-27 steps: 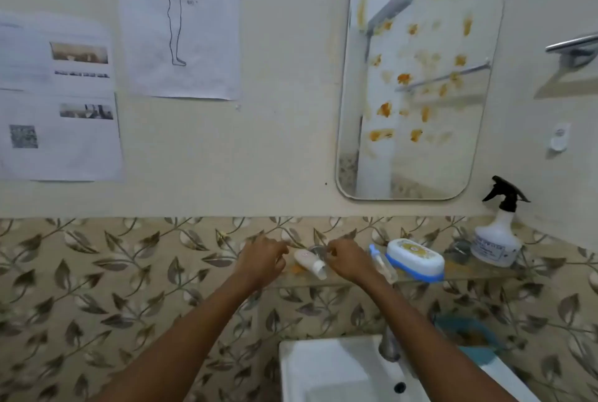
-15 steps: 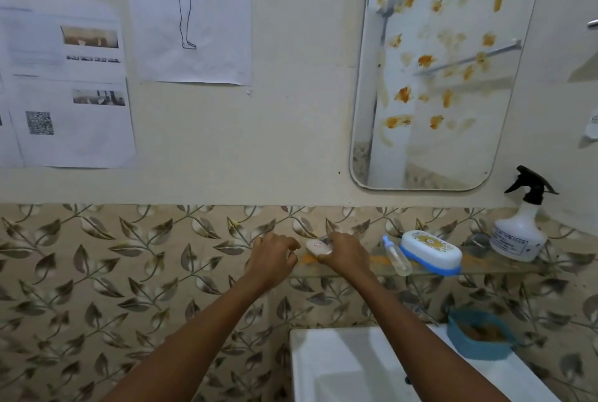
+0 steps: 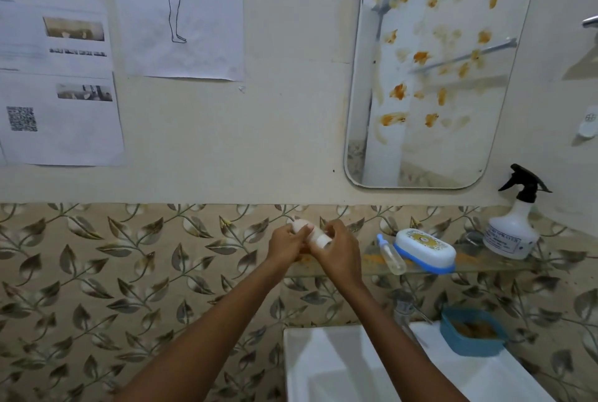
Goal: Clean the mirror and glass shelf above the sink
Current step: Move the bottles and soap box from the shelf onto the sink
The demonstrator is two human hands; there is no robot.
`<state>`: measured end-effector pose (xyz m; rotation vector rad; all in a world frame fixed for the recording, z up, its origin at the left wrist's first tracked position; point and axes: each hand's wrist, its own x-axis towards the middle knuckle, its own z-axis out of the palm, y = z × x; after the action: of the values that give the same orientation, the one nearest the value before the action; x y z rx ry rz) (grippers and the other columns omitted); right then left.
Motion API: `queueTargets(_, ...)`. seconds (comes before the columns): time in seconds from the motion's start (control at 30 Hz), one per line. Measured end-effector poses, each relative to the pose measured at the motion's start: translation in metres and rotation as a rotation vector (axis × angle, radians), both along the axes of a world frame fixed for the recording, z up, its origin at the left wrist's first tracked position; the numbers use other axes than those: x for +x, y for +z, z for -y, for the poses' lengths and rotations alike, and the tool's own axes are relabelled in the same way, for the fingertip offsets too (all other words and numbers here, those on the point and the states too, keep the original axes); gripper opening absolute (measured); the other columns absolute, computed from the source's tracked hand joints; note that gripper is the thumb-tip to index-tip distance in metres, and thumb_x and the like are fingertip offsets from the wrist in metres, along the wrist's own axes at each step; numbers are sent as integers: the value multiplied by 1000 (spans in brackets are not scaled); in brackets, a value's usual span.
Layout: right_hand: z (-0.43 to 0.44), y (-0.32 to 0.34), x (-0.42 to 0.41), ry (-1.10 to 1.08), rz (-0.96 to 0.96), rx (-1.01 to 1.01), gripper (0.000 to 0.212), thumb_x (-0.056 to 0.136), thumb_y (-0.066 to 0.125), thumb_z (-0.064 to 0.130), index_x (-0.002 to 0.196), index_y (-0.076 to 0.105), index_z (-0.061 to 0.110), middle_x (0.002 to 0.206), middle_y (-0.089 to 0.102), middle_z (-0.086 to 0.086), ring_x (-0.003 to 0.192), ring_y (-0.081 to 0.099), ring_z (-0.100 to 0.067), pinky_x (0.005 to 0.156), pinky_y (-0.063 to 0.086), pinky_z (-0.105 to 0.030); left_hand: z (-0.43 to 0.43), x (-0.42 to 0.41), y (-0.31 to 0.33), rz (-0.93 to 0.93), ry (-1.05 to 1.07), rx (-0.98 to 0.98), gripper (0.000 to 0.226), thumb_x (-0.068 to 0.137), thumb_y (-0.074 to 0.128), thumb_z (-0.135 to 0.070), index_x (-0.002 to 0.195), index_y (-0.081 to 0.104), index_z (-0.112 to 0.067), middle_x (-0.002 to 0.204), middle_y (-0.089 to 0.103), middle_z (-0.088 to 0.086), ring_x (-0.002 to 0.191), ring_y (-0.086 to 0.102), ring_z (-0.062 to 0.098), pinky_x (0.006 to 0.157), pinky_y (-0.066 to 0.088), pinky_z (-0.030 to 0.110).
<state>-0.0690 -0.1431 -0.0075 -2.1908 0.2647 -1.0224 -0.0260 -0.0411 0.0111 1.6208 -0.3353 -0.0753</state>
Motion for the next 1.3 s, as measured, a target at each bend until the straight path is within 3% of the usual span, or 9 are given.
queueTargets(0.07, -3, 1, -8, 34, 34, -2, 32, 75, 72, 31, 90, 51, 12, 85, 60, -4, 78, 57, -24, 60, 44, -36, 7, -4, 4, -120, -5, -134, 29, 85, 66, -15, 108, 60, 0, 100, 68, 22, 75, 65, 26, 67, 56, 37)
queueTargets(0.17, 9, 2, -21, 88, 9, 36, 43, 69, 75, 35, 102, 53, 17, 97, 59, 2, 85, 55, -18, 69, 48, -36, 5, -8, 7, -130, -1, -205, 30, 80, 69, -10, 107, 59, 0, 77, 64, 10, 57, 59, 15, 51, 53, 24)
queueTargets(0.3, 71, 2, -41, -163, 38, 112, 10, 82, 64, 20, 83, 59, 11, 80, 60, -5, 79, 58, -27, 60, 40, -29, -12, -11, 2, -15, -41, -210, 34, 79, 71, -7, 107, 55, -15, 82, 66, 0, 67, 61, 11, 46, 49, 15)
queueTargets(0.6, 128, 0, -30, -311, -497, -133, 33, 83, 64, 35, 99, 60, 7, 99, 66, -15, 92, 60, -30, 67, 40, -31, -20, -19, -18, 155, -123, 29, 47, 72, 77, -8, 116, 60, -9, 103, 68, 6, 82, 64, 8, 53, 51, 12)
queueTargets(0.8, 122, 4, -31, -258, -280, 68, 28, 81, 66, 22, 95, 53, 1, 90, 57, -13, 83, 52, -29, 65, 37, -33, -18, -27, -25, 311, -247, 225, 50, 71, 79, -13, 117, 61, -10, 105, 68, 3, 91, 65, 13, 70, 52, 13)
queueTargets(0.93, 112, 5, -57, -195, -51, 459, 35, 75, 74, 16, 103, 56, 6, 92, 58, -8, 86, 57, -27, 69, 47, -34, -18, -33, -49, 361, -408, 380, 46, 70, 80, -19, 112, 63, -14, 100, 68, 0, 81, 65, 7, 68, 54, 17)
queueTargets(1.03, 94, -14, -84, 29, 50, 709, 35, 74, 75, 7, 103, 56, 9, 84, 64, -7, 71, 61, -18, 51, 55, -23, -16, -32, -78, 299, -449, 453, 45, 72, 79, -20, 113, 64, -11, 104, 70, 5, 88, 65, 17, 76, 54, 26)
queueTargets(1.2, 71, -75, -101, 5, -126, 652, 15, 74, 69, -5, 78, 57, 3, 64, 56, -10, 64, 53, -22, 60, 45, -33, -14, -19, -128, 134, -363, 440, 45, 69, 81, -10, 111, 63, -7, 104, 67, 5, 92, 63, 18, 75, 52, 20)
queueTargets(1.3, 68, -122, -95, -87, -250, 584, 15, 72, 71, -2, 82, 61, -1, 69, 58, -11, 70, 55, -26, 64, 40, -29, -9, -6, -162, 59, -242, 434, 42, 67, 79, -2, 106, 64, -3, 106, 69, 13, 95, 64, 27, 84, 54, 39)
